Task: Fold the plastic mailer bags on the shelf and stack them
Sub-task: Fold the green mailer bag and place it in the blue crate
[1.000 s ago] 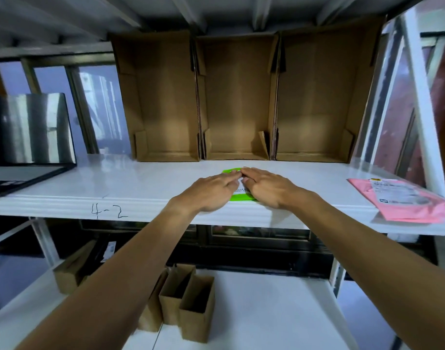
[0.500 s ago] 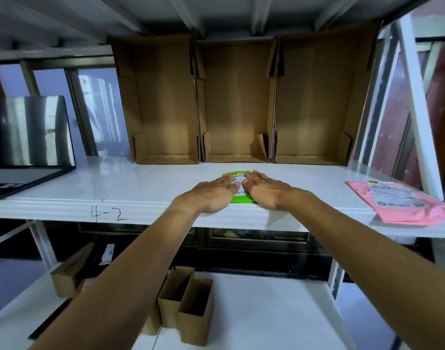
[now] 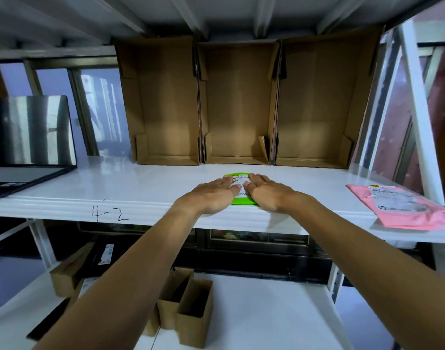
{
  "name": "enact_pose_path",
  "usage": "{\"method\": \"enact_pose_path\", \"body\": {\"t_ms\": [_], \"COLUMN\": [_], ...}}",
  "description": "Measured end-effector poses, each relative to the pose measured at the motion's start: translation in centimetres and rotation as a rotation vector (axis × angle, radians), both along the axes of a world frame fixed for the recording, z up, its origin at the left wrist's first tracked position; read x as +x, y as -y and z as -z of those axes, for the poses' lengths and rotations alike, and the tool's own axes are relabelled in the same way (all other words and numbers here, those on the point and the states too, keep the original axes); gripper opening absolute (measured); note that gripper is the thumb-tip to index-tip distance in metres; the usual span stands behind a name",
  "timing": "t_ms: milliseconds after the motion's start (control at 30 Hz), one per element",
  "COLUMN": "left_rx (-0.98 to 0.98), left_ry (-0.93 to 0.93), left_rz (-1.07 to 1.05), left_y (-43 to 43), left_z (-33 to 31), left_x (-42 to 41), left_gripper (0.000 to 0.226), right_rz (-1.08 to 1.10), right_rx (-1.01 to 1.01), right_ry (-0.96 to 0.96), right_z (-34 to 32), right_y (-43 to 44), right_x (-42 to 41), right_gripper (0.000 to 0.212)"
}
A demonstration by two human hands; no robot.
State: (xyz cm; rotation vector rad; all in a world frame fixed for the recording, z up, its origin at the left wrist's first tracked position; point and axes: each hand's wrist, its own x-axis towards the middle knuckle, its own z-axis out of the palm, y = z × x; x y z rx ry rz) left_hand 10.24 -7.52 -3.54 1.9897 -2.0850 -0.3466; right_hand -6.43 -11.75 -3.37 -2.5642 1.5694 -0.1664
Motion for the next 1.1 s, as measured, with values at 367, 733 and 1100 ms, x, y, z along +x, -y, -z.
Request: {"method": "enact_pose_path", "body": {"t_ms": [367,733,1100], "left_rx": [-0.032,-0.354,-0.254], "left_ry": [-0.154,-0.036,-0.024], "left_rz": [0.0,-0.101,0.025], "left_y": [1.2,3.6,3.9], "left_z": [-1.2,0.8,0.9], "left_x": [0.2,-0.2,0.2], "left_gripper": [0.051,0.038,0.044], "right_rz": [0.06,0.073,-0.037], "right_rx": [0.045,-0.147,-0.109], "right_ry": [0.075,0.118,0.182], "right_z": [-1.3,0.9,0.7], "right_y": [2.1,2.6,2.5], "right_x": [0.1,0.9,1.0], "right_gripper": [0.059,0.06,0.048]}}
